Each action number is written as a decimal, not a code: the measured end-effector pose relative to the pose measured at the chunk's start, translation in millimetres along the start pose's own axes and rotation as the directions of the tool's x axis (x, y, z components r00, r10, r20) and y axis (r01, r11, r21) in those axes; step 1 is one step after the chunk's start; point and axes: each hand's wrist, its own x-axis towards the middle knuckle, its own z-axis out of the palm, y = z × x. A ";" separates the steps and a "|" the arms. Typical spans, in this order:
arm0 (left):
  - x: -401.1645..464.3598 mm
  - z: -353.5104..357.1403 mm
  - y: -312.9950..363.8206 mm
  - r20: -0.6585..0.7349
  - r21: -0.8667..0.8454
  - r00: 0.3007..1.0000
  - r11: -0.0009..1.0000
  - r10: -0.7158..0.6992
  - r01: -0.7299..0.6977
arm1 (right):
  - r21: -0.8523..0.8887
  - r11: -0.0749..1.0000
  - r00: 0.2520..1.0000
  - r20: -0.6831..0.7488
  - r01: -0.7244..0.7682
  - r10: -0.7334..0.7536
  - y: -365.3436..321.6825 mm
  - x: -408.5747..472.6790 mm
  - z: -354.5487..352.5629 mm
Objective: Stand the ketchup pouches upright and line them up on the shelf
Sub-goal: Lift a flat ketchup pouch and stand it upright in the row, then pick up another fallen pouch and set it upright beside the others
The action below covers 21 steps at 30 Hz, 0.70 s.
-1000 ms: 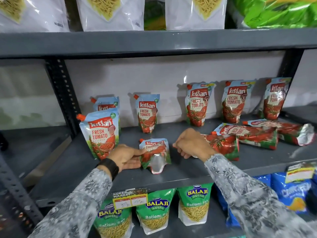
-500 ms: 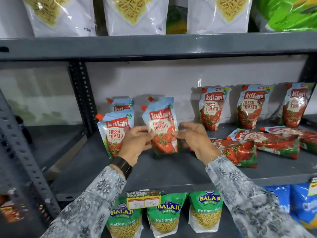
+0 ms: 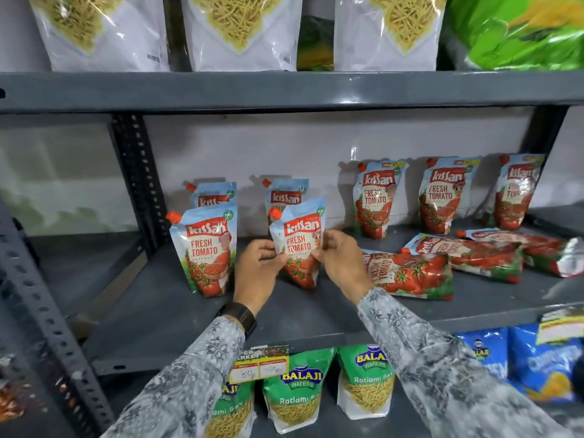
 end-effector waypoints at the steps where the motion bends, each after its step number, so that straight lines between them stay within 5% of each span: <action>1: 0.2 -0.8 0.2 0.007 0.007 1.000 1.000 -0.006 0.006 | -0.008 1.000 1.000 0.023 -0.005 0.006 -1.9 -1.2 -2.4; 6: -21.0 -3.3 9.5 -0.103 0.003 0.995 1.000 -0.016 0.016 | -0.095 0.995 0.996 0.080 0.032 -0.025 -7.2 -0.5 -36.9; 8: -41.4 1.6 13.9 -0.246 0.009 0.969 1.000 0.003 -0.001 | -0.223 0.967 0.992 0.051 0.122 -0.114 -8.8 5.7 -63.1; 10: -63.0 14.7 19.6 -0.250 -0.056 0.968 0.998 -0.029 0.016 | -0.376 0.906 0.980 0.050 0.195 -0.190 -11.8 13.7 -92.4; 13: -84.0 48.7 31.4 -0.015 -0.318 0.958 0.909 -0.287 0.268 | -0.584 0.787 0.979 0.086 0.201 -0.186 -17.4 31.2 -135.8; 16: -97.2 87.7 51.1 0.259 -0.474 0.823 0.675 -0.506 0.565 | -0.742 0.649 0.970 0.242 0.170 0.022 -21.5 50.0 -166.4; 21: -114.4 160.1 69.5 0.444 -0.485 0.622 0.411 -0.644 0.772 | -0.782 0.575 0.798 0.497 0.242 0.340 -1.5 74.7 -193.5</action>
